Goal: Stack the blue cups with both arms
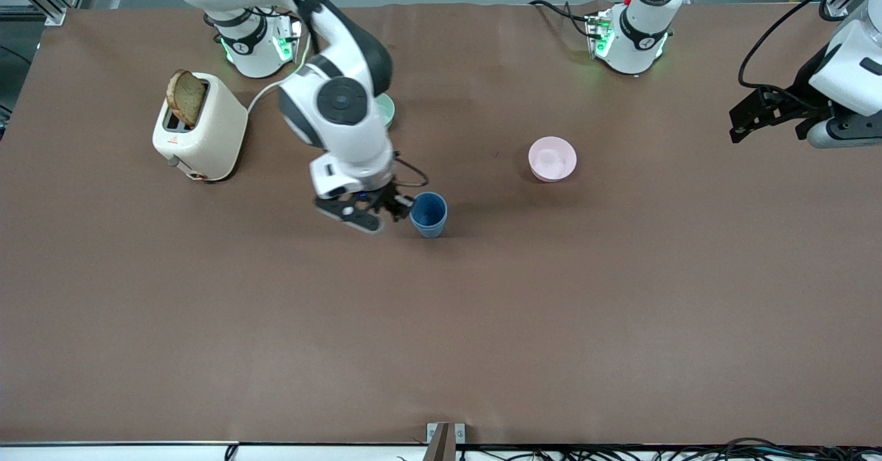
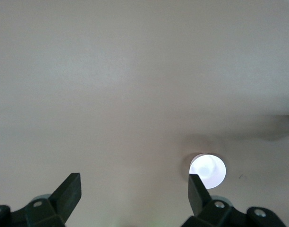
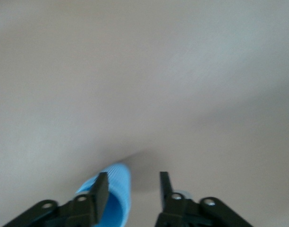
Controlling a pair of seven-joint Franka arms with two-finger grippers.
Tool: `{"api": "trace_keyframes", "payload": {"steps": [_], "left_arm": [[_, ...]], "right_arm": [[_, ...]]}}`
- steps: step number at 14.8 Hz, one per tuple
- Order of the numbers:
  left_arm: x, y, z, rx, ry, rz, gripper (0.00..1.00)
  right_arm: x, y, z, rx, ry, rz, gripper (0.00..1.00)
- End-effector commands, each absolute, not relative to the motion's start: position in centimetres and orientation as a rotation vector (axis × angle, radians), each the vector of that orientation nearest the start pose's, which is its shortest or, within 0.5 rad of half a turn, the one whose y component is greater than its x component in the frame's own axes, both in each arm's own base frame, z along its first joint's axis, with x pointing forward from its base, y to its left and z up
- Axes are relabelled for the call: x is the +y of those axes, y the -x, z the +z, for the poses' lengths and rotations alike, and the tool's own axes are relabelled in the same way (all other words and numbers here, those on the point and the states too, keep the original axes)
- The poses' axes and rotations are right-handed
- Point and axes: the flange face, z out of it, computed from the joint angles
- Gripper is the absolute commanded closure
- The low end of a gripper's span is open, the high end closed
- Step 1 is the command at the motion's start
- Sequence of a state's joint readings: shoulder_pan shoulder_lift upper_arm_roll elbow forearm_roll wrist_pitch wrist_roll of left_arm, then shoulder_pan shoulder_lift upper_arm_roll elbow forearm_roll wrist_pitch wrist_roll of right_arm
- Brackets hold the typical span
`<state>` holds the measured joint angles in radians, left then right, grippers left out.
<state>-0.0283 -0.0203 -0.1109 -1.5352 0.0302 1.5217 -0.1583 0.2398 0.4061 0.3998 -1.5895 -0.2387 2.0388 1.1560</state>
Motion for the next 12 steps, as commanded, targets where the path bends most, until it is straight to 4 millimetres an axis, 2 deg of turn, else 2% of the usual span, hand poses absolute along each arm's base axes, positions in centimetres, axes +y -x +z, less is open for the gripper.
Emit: {"api": "trace_keyframes", "payload": {"steps": [1,4,6,9,11,12], "left_arm": [[-7.7,-53.8,65.0,-0.001,3.128,-0.034,0.00],[-7.8,-53.7,65.1,0.004,3.128,-0.037,0.00],[-7.9,-53.8,65.1,0.004,3.133,-0.038,0.00],[-7.9,-53.8,65.1,0.003,3.145,-0.038,0.00],[-8.0,-53.9,64.9,0.003,3.147,-0.037,0.00],[-8.0,-53.9,64.9,0.003,3.150,-0.037,0.00]], "right_arm": [[28.6,-58.1,48.5,0.684,3.074,-0.249,0.00],[18.8,-59.6,52.6,0.566,3.178,-0.244,0.00],[11.8,-60.0,56.0,0.516,3.165,-0.267,0.00],[2.1,-58.3,59.5,0.380,3.134,-0.175,0.00],[-2.3,-56.4,61.3,0.278,3.152,-0.124,0.00],[-3.6,-55.8,61.9,0.223,3.159,-0.112,0.00]]}}
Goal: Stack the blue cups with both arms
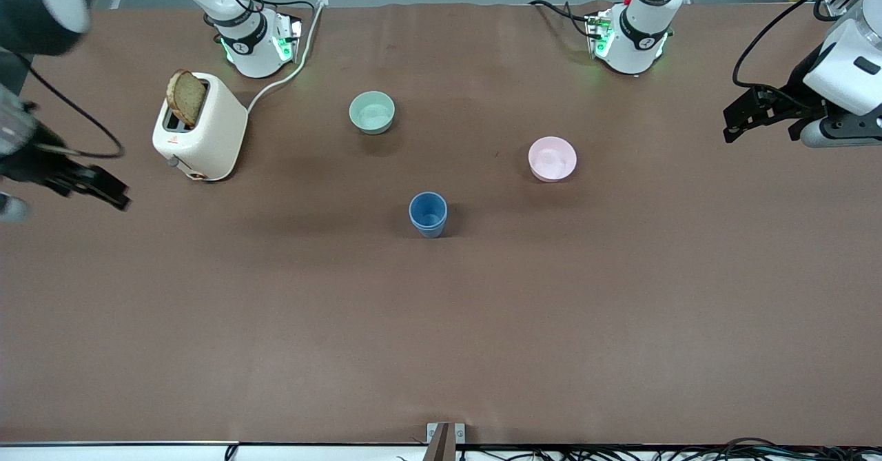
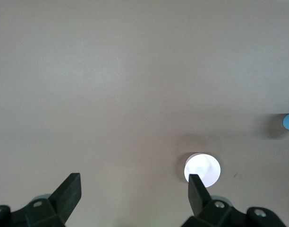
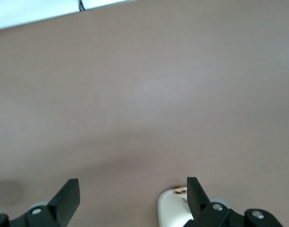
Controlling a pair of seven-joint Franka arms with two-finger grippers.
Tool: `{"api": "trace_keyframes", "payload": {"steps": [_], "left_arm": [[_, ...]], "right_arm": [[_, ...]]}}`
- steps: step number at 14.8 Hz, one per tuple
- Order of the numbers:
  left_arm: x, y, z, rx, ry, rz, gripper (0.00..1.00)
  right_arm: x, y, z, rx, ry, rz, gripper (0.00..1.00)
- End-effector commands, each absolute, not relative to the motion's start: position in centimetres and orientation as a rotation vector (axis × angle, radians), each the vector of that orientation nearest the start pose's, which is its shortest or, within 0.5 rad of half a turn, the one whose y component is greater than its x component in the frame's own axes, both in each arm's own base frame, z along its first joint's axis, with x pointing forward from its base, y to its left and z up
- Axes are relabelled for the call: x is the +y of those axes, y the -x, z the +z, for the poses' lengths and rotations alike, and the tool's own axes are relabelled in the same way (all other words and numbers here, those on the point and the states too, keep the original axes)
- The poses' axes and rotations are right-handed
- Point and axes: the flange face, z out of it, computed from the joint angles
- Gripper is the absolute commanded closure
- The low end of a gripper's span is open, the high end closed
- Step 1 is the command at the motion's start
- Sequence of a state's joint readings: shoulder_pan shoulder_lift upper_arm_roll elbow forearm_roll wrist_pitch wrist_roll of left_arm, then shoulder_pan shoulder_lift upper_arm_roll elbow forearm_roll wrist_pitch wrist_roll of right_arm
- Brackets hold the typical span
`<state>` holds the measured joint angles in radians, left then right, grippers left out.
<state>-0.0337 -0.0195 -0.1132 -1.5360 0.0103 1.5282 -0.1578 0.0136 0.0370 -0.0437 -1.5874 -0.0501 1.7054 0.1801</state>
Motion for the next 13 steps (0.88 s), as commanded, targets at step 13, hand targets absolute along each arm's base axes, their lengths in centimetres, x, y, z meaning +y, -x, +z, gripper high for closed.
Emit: {"api": "trace_keyframes", "payload": {"steps": [13], "left_arm": [[-7.7,-54.0,65.4,-0.004,3.148,-0.054,0.00]], "right_arm": [[-5.0,-54.4,65.6,0.147,3.141,-0.021,0.00]]}}
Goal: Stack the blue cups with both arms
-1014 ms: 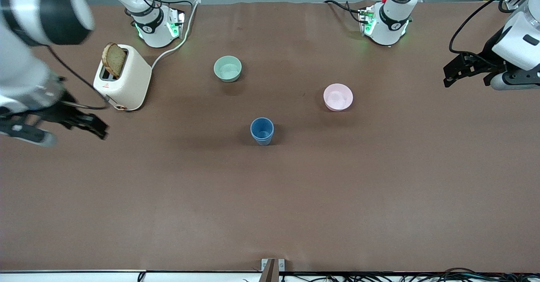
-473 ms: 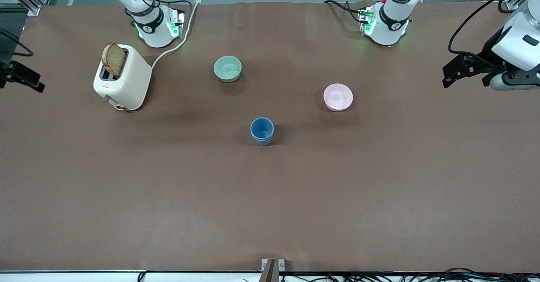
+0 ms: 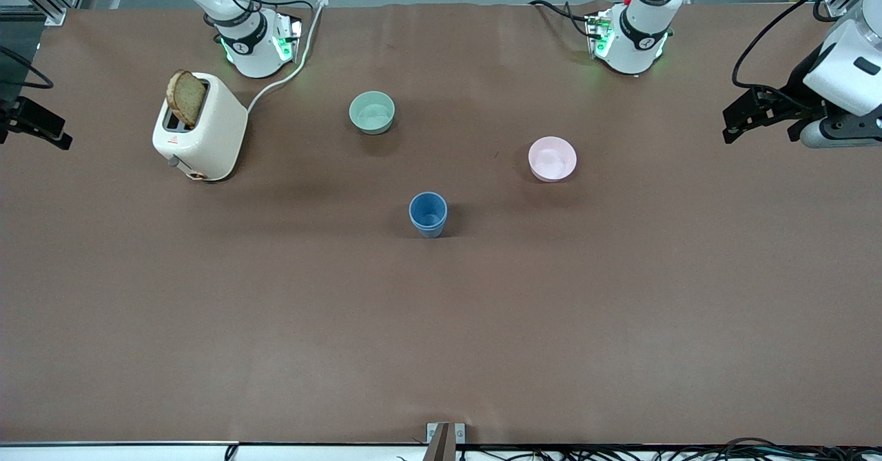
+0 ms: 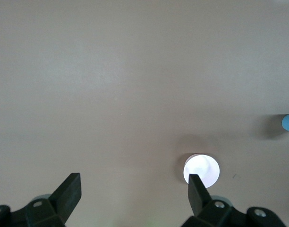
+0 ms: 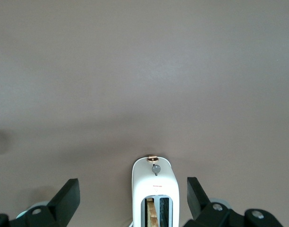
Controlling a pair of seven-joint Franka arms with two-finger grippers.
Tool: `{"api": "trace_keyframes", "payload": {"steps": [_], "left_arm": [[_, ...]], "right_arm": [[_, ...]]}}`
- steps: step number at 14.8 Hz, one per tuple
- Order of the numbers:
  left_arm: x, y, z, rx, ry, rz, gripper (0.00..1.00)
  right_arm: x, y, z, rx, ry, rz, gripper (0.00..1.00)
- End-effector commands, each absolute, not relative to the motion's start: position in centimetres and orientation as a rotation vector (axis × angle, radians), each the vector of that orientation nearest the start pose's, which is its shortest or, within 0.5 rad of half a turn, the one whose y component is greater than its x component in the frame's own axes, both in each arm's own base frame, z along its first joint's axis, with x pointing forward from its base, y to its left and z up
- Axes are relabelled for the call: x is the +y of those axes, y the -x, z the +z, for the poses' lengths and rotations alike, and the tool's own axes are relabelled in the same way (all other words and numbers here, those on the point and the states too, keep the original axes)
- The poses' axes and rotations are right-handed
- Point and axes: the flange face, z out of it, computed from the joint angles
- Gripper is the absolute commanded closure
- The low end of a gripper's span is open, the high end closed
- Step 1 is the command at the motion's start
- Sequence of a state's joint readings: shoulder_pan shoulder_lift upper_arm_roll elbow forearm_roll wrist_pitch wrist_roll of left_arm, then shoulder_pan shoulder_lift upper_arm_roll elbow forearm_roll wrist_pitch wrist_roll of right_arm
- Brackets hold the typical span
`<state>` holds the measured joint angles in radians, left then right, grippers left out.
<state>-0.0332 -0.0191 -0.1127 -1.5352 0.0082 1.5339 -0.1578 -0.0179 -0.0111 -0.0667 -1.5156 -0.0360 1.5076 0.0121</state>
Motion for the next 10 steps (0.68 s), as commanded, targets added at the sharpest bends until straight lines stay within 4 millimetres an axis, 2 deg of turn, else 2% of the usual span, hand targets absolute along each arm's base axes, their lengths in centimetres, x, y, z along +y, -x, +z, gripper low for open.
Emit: {"api": "trace_keyframes", "payload": {"steps": [1,5,10], "left_arm": [[-7.71,-53.97,65.44,-0.004,3.148,-0.054,0.00],[-7.32,-54.11,66.35,-0.015,3.144,-0.086,0.00],[-7.30,-54.24,66.09,-0.010,3.143,-0.077,0.00]], "right_arm": [[-5.05,-54.38,65.62,0.147,3.125,-0.025,0.00],[-5.08,-54.37,65.63,0.137,3.120,-0.025,0.00],[-4.74,-54.37,65.60,0.142,3.120,-0.020,0.00]]}}
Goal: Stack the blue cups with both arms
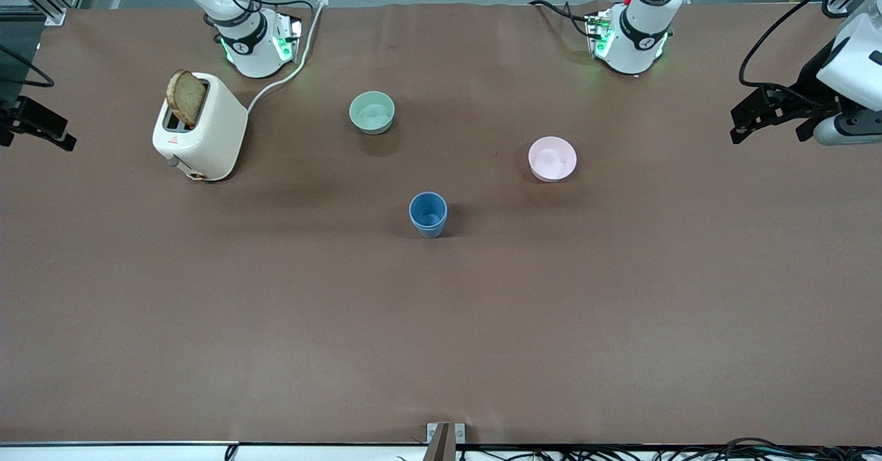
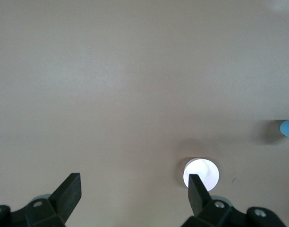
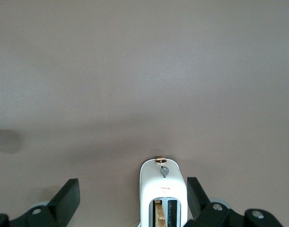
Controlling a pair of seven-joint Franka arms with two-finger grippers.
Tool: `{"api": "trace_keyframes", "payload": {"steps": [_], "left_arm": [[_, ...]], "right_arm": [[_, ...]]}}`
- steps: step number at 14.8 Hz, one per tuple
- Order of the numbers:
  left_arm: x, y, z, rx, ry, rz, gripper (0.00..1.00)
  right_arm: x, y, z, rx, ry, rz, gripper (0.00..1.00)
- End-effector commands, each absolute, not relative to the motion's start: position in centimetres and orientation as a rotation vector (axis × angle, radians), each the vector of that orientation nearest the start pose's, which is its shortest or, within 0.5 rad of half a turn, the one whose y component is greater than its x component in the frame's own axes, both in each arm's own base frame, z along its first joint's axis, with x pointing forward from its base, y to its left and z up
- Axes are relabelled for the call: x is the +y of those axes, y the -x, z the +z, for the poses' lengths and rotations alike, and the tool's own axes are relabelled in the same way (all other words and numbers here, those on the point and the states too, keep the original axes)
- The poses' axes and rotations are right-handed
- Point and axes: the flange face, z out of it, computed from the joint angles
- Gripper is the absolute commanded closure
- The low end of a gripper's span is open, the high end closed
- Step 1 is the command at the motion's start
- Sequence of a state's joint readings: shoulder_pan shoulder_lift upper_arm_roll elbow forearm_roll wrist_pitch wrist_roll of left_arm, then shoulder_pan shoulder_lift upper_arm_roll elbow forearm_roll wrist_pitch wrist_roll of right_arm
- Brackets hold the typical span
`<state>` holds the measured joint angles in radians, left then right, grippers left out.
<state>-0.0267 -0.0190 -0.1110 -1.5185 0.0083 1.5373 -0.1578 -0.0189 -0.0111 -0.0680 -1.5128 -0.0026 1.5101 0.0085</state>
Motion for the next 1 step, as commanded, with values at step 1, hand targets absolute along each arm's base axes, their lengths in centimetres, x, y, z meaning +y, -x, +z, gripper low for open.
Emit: {"api": "trace_keyframes", "payload": {"steps": [1], "left_arm": [[-7.31,-54.23,66.08,-0.007,3.144,-0.075,0.00]], "right_arm": [[-4.83,-54.38,65.61,0.144,3.120,-0.023,0.00]]}}
